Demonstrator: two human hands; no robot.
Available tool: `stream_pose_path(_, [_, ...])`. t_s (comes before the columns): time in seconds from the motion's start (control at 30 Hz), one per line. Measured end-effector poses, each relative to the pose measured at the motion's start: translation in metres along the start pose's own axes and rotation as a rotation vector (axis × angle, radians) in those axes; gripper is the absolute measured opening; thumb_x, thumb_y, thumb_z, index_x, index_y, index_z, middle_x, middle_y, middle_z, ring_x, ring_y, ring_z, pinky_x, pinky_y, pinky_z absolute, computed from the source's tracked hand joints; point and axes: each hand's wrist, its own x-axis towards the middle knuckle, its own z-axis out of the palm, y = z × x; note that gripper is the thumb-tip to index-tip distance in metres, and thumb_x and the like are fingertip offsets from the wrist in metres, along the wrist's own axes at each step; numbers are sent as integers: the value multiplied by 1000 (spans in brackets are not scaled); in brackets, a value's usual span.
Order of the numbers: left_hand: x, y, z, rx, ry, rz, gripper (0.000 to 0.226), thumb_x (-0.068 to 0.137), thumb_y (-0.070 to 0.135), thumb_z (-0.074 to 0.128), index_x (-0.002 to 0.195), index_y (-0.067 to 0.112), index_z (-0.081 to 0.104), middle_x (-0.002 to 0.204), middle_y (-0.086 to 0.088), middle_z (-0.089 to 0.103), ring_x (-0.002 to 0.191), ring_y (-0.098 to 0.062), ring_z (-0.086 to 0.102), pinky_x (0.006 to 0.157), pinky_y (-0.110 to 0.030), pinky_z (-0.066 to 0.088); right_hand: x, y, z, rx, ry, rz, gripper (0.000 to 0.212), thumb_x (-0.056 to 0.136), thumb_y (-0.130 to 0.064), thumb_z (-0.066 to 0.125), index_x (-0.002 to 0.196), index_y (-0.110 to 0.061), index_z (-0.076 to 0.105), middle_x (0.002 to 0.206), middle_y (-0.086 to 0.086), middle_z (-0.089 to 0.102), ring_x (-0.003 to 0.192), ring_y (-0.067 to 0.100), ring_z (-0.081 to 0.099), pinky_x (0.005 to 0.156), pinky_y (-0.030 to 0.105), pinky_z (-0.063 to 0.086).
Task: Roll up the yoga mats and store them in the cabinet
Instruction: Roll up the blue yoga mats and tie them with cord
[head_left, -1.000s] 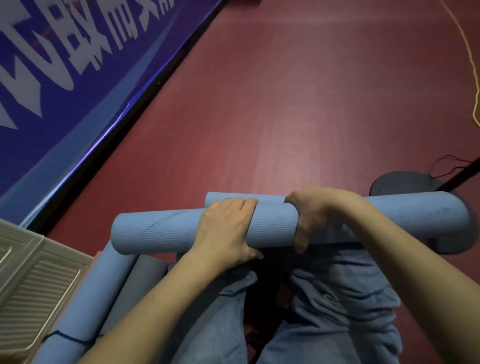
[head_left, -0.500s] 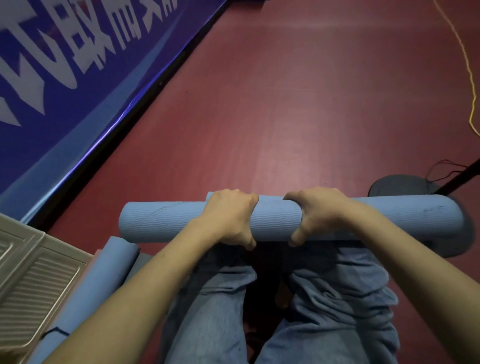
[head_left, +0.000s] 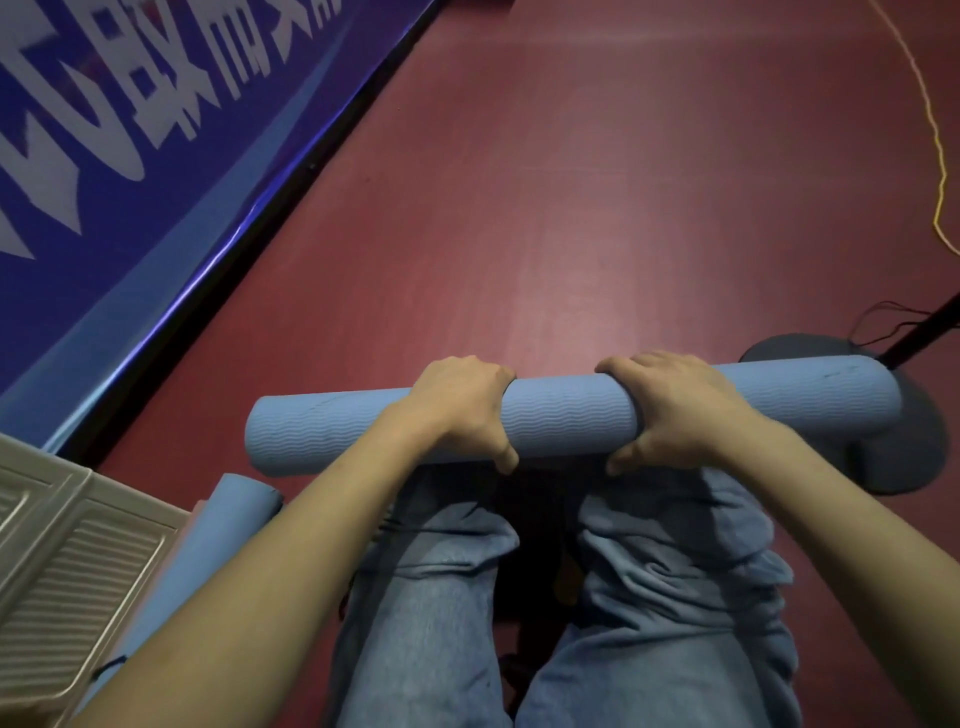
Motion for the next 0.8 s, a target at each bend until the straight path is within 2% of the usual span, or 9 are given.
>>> stream_pose_path(0.1, [-6,0,1,7,12,8,66,51,64,83,96,29,50,82,9,59,72,-21,55,61,-34,42,-11,15,-9,77,-13,42,91,40,-78,77,118,-37,54,104,-11,65,98,20,62,74,33,43])
stream_pose_path(0.2, [-17,-2,2,25,21,9,68,50,65,82,99,30,50,89,6,66,76,-23,57,65,-35,46,-19,7,-17,42,-24,24,86,43,-74,79,117,-37,56,99,-11,67,91,20,63,67,32,40])
stream_pose_path(0.3, [-31,-2,2,46,1,6,76,49,65,81,111,29,56,89,6,65,81,-25,59,68,-36,49,-28,-4,-21,-25,-36,15,88,45,-74,78,121,-35,55,100,-7,69,90,21,64,68,32,42])
stream_pose_path(0.4, [-46,3,-2,39,-39,10,72,48,65,79,106,29,57,80,10,59,75,-19,53,70,-37,53,-44,-11,-24,-17,-68,39,86,43,-75,74,114,-34,52,92,-8,65,84,22,62,67,34,48])
stream_pose_path(0.57, [-82,10,-2,-7,-156,16,70,43,70,74,100,31,58,84,10,63,78,-16,58,73,-38,55,-75,-22,-29,44,-194,15,84,41,-81,68,110,-37,50,88,-11,62,80,15,59,69,34,50])
stream_pose_path(0.67, [-97,15,3,-36,-263,42,73,43,70,77,103,33,58,89,10,65,85,-17,61,76,-36,55,-94,-29,-26,44,-290,-7,87,41,-86,64,112,-38,46,89,-9,60,84,14,59,69,32,48])
stream_pose_path(0.8, [-96,19,9,-30,-237,56,78,45,72,77,110,32,58,95,9,67,89,-19,63,78,-35,54,-95,-28,-23,88,-339,-11,86,41,-88,66,108,-39,43,91,-13,60,85,10,58,72,31,48])
